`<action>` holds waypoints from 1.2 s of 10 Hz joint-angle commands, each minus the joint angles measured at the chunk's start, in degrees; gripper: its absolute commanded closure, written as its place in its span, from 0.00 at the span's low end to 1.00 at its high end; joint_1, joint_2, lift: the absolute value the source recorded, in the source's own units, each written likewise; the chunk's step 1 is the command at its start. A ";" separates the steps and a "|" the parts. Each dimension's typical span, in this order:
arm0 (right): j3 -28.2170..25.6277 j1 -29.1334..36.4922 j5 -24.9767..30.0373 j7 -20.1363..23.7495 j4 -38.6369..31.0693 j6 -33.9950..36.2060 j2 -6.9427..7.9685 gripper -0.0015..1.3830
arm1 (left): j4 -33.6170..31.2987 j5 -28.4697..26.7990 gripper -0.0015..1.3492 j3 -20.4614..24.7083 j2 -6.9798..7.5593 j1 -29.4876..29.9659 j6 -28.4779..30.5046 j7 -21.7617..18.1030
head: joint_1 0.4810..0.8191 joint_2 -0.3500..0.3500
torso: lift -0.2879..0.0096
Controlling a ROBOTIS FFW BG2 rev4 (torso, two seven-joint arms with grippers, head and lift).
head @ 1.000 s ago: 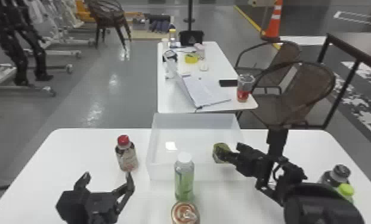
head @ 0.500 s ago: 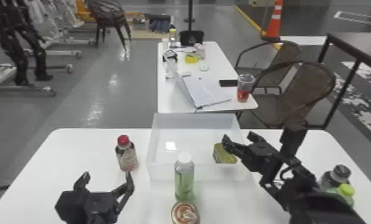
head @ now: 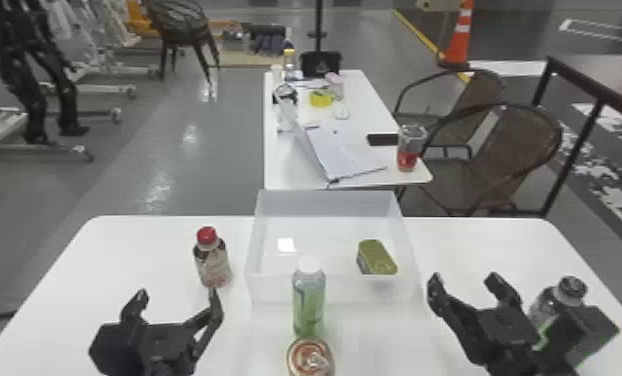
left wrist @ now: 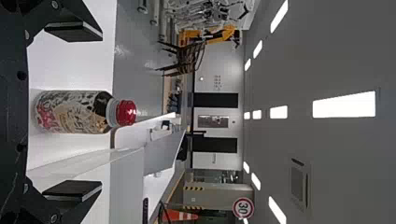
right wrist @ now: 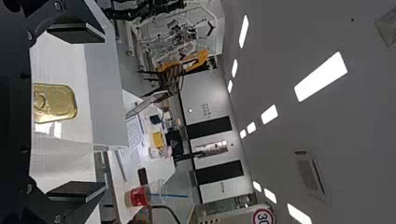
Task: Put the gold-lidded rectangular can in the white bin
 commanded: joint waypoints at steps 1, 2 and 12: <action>-0.47 4.19 0.36 -0.47 -1.05 -0.08 0.24 0.13 | -0.09 -0.07 0.13 0.06 0.00 0.13 -0.03 0.01 | 0.20 0.50 | 0.63; -0.38 3.75 0.63 -0.12 -0.43 1.06 0.95 0.13 | -0.09 -0.16 0.13 0.06 0.09 0.13 -0.03 0.01 | 0.20 0.50 | 0.63; -0.65 3.14 4.14 1.03 1.59 -0.79 1.47 0.13 | -0.18 -0.25 0.13 0.15 0.71 0.05 -0.55 0.10 | 0.20 0.50 | 0.63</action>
